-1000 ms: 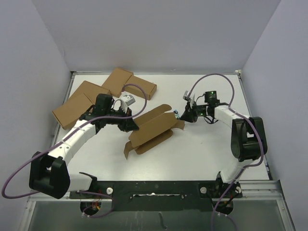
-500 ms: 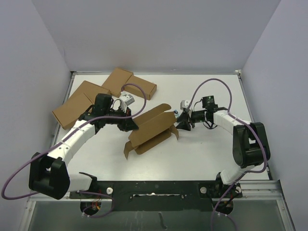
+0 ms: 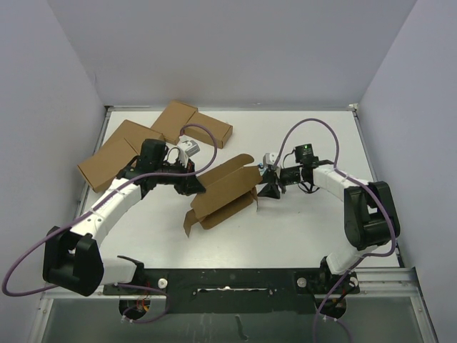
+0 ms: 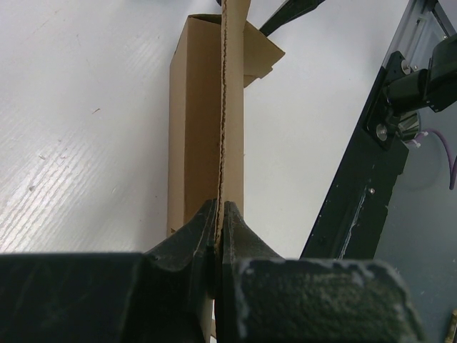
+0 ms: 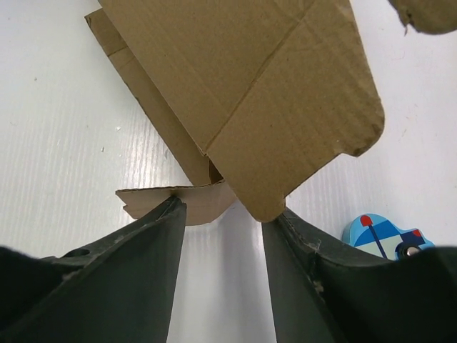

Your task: Fold the paper box

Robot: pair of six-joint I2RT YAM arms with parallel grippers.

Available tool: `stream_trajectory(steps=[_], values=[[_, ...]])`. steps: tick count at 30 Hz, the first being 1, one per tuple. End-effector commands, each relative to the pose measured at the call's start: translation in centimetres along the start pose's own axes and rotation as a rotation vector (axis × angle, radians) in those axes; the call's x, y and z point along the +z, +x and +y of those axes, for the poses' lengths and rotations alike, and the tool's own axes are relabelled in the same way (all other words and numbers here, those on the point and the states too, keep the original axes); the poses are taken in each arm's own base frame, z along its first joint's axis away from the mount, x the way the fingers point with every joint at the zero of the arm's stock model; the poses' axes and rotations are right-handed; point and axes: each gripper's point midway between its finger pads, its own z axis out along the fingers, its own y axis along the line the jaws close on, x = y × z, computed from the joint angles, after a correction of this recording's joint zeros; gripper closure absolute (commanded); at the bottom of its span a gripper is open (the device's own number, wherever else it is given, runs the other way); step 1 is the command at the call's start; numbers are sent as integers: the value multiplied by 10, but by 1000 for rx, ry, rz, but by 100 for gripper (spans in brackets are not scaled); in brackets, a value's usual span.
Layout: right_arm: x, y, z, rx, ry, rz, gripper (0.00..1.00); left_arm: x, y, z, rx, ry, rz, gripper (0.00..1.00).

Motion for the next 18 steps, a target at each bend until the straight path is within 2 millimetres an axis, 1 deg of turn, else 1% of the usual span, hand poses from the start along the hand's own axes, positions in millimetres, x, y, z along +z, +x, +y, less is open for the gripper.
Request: stream_trajectory(steps=[1,3,6,8,12,18], values=[[3,-21,5,-23,-17,-46,53,-7,-14,-6,75,11,-56,100],[6,-21,6,0,-18,-38,53,-7,-13,-5,73,10,-56,100],[7,-32,9,27,-15,-71,53,-7,-13,-4,71,7,-57,100],[10,-34,10,43,-12,-74,53,-8,-13,-4,71,6,-59,100],[14,-27,6,117,2,-56,53,-8,-14,-3,69,6,-60,100],[20,-29,5,180,54,-69,54,-9,-14,-2,68,4,-62,100]])
